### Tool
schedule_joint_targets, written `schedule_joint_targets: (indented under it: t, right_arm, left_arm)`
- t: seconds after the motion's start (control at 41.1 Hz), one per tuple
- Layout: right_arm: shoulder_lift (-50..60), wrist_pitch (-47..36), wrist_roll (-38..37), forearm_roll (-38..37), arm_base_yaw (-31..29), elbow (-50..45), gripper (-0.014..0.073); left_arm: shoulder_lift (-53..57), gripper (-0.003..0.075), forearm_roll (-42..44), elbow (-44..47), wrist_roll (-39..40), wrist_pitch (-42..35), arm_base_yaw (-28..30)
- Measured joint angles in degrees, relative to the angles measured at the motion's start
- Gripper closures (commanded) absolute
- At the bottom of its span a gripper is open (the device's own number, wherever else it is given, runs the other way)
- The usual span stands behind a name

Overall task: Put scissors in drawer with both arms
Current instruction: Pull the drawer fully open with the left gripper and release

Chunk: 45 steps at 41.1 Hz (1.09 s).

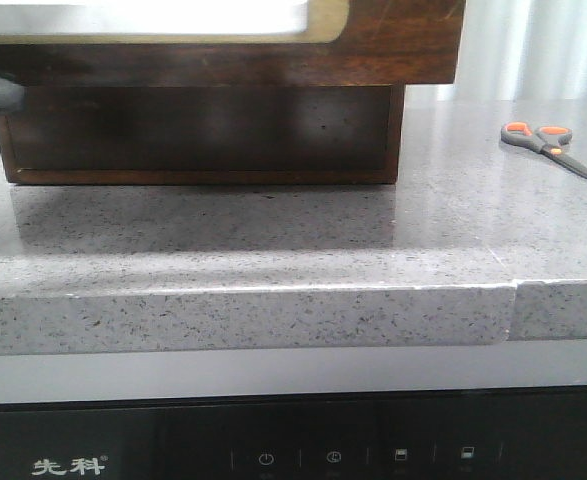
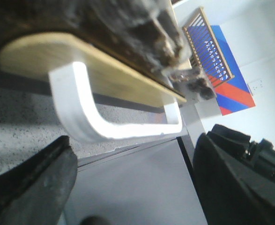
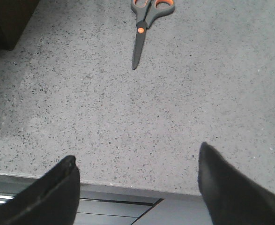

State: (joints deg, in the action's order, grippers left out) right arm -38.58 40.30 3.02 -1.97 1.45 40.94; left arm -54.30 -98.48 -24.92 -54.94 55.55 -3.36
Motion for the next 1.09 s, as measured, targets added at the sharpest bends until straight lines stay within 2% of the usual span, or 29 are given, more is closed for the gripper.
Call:
schedule_joint_targets:
  t: [0.146, 0.292, 0.365, 0.632, 0.754, 0.924, 0.997, 1.094]
  right_arm:
    - [0.0, 0.0, 0.0, 0.0, 0.0, 0.0, 0.0044]
    - [0.0, 0.0, 0.0, 0.0, 0.0, 0.0, 0.0044]
    - [0.0, 0.0, 0.0, 0.0, 0.0, 0.0, 0.0044]
    - [0.0, 0.0, 0.0, 0.0, 0.0, 0.0, 0.0044]
    - [0.0, 0.0, 0.0, 0.0, 0.0, 0.0, 0.0044]
    - [0.0, 0.0, 0.0, 0.0, 0.0, 0.0, 0.0044]
    - [0.0, 0.0, 0.0, 0.0, 0.0, 0.0, 0.0044]
    - [0.0, 0.0, 0.0, 0.0, 0.0, 0.0, 0.0044]
  left_arm:
    - [4.2, 0.0208, 3.4, 0.5, 1.0, 0.8, 0.0]
    - [9.8, 0.0208, 13.5, 0.3, 6.4, 0.6, 0.0]
    - [12.7, 0.0209, 22.1, -0.9, 11.2, -0.1, 0.0]
    - [18.8, 0.0209, 65.1, -15.0, 34.6, -0.2, -0.1]
    - [19.1, 0.0209, 78.4, -21.4, 40.7, 0.7, -0.1]
    - [19.2, 0.0209, 83.2, -25.8, 42.4, 0.3, -2.0]
    - [19.2, 0.0209, 84.0, -26.2, 42.4, -0.9, -5.0]
    - [19.2, 0.0209, 86.2, -26.2, 41.8, -2.3, -11.7]
